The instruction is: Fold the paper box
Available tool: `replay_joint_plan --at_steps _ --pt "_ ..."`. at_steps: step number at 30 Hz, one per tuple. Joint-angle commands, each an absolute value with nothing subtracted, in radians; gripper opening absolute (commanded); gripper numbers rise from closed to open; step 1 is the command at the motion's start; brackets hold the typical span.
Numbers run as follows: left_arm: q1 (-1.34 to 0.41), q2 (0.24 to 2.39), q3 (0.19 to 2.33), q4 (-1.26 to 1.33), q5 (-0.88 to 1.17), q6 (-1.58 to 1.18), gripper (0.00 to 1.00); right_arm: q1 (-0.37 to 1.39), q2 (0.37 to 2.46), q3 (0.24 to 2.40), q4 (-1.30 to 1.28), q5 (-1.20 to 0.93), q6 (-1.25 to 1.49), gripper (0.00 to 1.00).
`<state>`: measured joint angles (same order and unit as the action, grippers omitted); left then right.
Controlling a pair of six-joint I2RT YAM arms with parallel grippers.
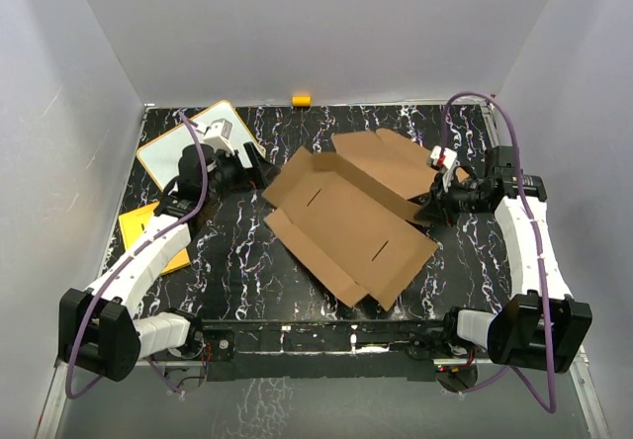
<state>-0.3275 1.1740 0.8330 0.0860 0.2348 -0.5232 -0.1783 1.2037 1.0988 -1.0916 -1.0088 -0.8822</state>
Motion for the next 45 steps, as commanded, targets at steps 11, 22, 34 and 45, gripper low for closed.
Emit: replay_joint_plan --at_steps 11,22,34,45 --pt "-0.234 1.554 1.039 0.149 0.453 -0.445 0.84 -0.177 1.241 0.909 -0.783 -0.645 -0.798 0.09" --pt "-0.303 1.776 1.162 -0.064 0.327 -0.315 0.76 -0.18 1.293 0.858 -0.682 -0.594 -0.729 0.12" --pt "-0.313 1.79 1.049 0.007 0.456 -0.428 0.18 -0.183 1.365 0.867 -0.663 -0.597 -0.706 0.15" --pt "-0.416 1.401 0.681 0.151 0.42 -0.656 0.0 -0.183 1.527 0.95 -0.65 -0.614 -0.66 0.16"
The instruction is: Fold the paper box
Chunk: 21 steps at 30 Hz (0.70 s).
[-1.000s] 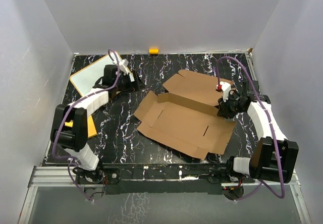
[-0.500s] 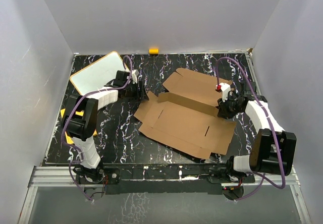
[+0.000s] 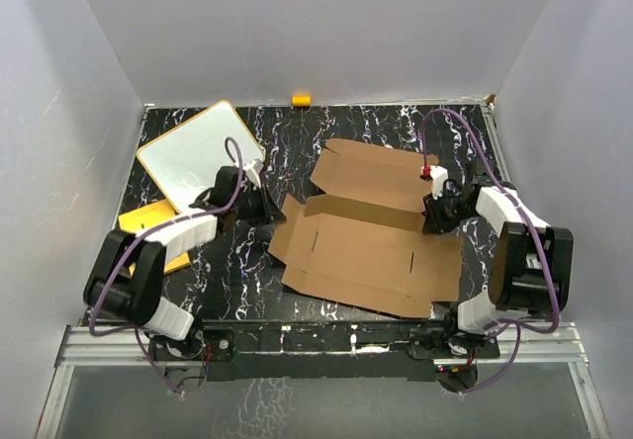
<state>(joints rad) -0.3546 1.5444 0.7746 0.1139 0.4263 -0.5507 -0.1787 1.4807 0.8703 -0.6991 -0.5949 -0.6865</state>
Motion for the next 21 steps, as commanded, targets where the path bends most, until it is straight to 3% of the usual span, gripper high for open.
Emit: replay_joint_plan --at_steps 1,3,6,9,14,16,21 --pt "-0.429 1.377 0.655 0.143 0.419 -0.669 0.0 -0.183 1.548 0.96 -0.638 -0.606 -0.651 0.17" --pt "-0.447 1.312 0.616 0.119 0.427 -0.69 0.01 -0.183 1.578 0.981 -0.616 -0.594 -0.632 0.17" --pt "-0.463 1.238 0.575 0.075 0.468 -0.695 0.15 -0.183 1.619 1.016 -0.602 -0.597 -0.623 0.23" --pt "-0.465 1.173 0.586 -0.025 0.465 -0.64 0.4 -0.183 1.65 1.054 -0.595 -0.588 -0.61 0.33" --pt "-0.453 1.121 0.747 -0.235 0.287 -0.463 0.78 -0.204 1.63 1.087 -0.606 -0.615 -0.565 0.59" --pt "-0.431 1.151 0.807 -0.194 0.296 -0.441 0.85 -0.21 1.607 1.085 -0.604 -0.644 -0.548 0.67" --pt "-0.381 1.374 0.954 0.02 0.428 -0.529 0.86 -0.236 1.562 1.089 -0.576 -0.789 -0.448 0.76"
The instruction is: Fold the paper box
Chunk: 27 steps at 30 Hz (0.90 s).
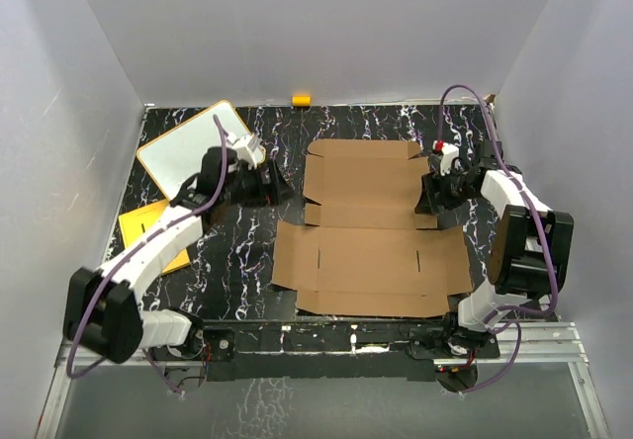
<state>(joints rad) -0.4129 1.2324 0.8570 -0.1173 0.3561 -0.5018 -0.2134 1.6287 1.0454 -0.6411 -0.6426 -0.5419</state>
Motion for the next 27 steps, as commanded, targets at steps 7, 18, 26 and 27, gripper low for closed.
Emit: replay_joint_plan --at_steps 7,18,26,27 --pt "-0.323 1.734 1.191 0.142 0.555 -0.661 0.83 -0.33 1.548 1.023 -0.478 -1.048 -0.345 0.76" --pt "-0.31 2.163 1.624 -0.153 0.487 -0.523 0.69 -0.347 1.568 1.003 -0.461 -1.122 -0.337 0.76" --pt "-0.346 2.221 1.601 0.015 0.581 -0.601 0.51 -0.347 1.582 1.006 -0.464 -1.134 -0.337 0.75" --pt "-0.348 2.222 1.598 0.034 0.582 -0.607 0.48 -0.347 1.582 1.006 -0.465 -1.136 -0.337 0.75"
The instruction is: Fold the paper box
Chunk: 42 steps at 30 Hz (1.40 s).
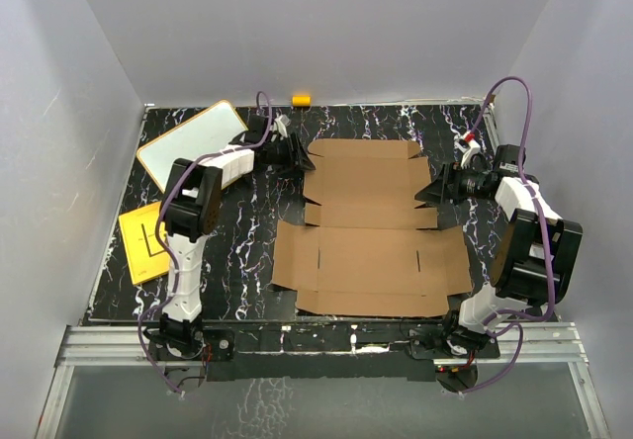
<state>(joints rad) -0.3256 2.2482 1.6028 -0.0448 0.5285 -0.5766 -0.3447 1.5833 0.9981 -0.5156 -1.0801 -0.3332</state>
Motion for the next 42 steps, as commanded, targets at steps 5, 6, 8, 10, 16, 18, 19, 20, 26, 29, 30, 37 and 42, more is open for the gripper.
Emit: replay_joint_plan --at_steps 5,6,8,10,16,18,19,20,26,29,30,37,42 --pt "-0.35 2.223 1.589 0.102 0.592 -0.615 0.21 -0.347 1.581 1.008 -0.47 -1.145 -0.341 0.75" --pt "-0.35 2.21 1.57 0.143 0.598 -0.627 0.13 -0.347 1.58 1.008 -0.47 -1.15 -0.341 0.75" --pt "-0.349 2.167 1.506 0.241 0.596 -0.652 0.0 -0.347 1.577 1.008 -0.472 -1.162 -0.341 0.75" --pt "-0.349 2.1 1.422 0.327 0.565 -0.655 0.0 -0.347 1.576 1.009 -0.478 -1.187 -0.348 0.74" --pt "-0.342 1.807 1.131 0.567 0.403 -0.626 0.0 -0.347 1.558 1.012 -0.506 -1.259 -0.385 0.73" --pt "-0.337 1.714 1.023 0.63 0.338 -0.626 0.0 -0.347 1.557 1.011 -0.511 -1.281 -0.394 0.73" --pt "-0.335 1.669 0.972 0.662 0.308 -0.629 0.0 -0.346 1.558 1.011 -0.515 -1.293 -0.401 0.73" --pt "-0.334 1.625 0.92 0.689 0.283 -0.632 0.0 -0.346 1.559 1.01 -0.52 -1.305 -0.41 0.73" --pt "-0.326 1.401 0.695 0.759 0.137 -0.633 0.0 -0.34 1.563 1.001 -0.531 -1.346 -0.45 0.74" --pt "-0.319 1.304 0.626 0.766 0.091 -0.62 0.0 -0.337 1.56 0.996 -0.53 -1.359 -0.468 0.74" --pt "-0.316 1.28 0.614 0.765 0.085 -0.614 0.0 -0.335 1.559 0.992 -0.531 -1.36 -0.475 0.74" --pt "-0.309 1.172 0.558 0.776 0.075 -0.567 0.0 -0.299 1.531 0.963 -0.447 -1.263 -0.512 0.75" --pt "-0.308 1.12 0.511 0.815 0.095 -0.553 0.0 -0.216 1.546 0.972 -0.356 -1.161 -0.482 0.78"
